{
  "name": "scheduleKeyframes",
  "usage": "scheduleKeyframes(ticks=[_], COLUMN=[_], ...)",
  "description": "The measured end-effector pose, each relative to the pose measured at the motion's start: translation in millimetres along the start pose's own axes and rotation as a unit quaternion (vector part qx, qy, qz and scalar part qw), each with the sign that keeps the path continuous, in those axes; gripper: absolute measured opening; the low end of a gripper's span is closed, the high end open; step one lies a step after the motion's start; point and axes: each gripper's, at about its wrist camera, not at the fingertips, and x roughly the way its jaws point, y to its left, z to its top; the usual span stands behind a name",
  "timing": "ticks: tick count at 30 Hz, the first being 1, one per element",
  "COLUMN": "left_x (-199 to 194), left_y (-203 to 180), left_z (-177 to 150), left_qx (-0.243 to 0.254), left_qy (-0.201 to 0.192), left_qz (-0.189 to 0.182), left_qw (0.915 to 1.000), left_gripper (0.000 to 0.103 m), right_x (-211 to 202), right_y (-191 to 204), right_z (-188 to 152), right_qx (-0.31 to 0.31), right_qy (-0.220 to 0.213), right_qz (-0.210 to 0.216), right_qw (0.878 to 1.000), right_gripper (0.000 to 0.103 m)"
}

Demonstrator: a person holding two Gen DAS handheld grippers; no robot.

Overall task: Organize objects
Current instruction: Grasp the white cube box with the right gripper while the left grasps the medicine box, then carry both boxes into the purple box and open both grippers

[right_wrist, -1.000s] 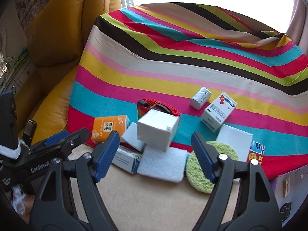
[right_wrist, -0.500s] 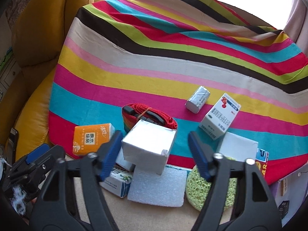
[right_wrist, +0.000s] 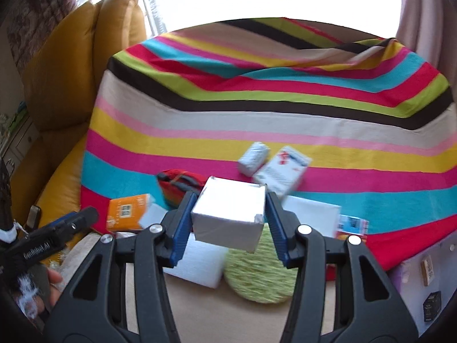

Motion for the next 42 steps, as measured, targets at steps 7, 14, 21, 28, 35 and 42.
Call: scheduleKeyframes(ticks=[7,14,21,28,35,42], left_x=[15,54,107,140,151,120], left_y=[-79,-165,-211,-225,-230,-239], left_z=[22,24,18,15,9,13], left_qx=[0.096,0.193,0.248,0.267,0.284,0.290], left_qy=[-0.002,0.051,0.119,0.144,0.146,0.082], left_qz=[-0.041,-0.081,-0.049,-0.013,0.006,0.005], left_qw=[0.9945,0.9765,0.9602,0.9528,0.9475,0.9533], left_gripper=[0.085,0.082,0.079,0.064,0.042,0.042], right_x=[-24,-40,-54,-61,-67,-78], right_y=[-63,-119,-165,-202,-217,-232], right_z=[-11,-25,-40,-58,-70,-86], right_qx=[0.044,0.091,0.127,0.160,0.171,0.181], right_qy=[-0.014,-0.019,-0.024,-0.015,-0.009,-0.003], right_qz=[-0.044,-0.076,-0.101,-0.115,-0.123,-0.142], right_qw=[0.998,0.993,0.986,0.980,0.977,0.973], right_gripper=[0.054,0.054,0.054,0.054,0.054,0.054])
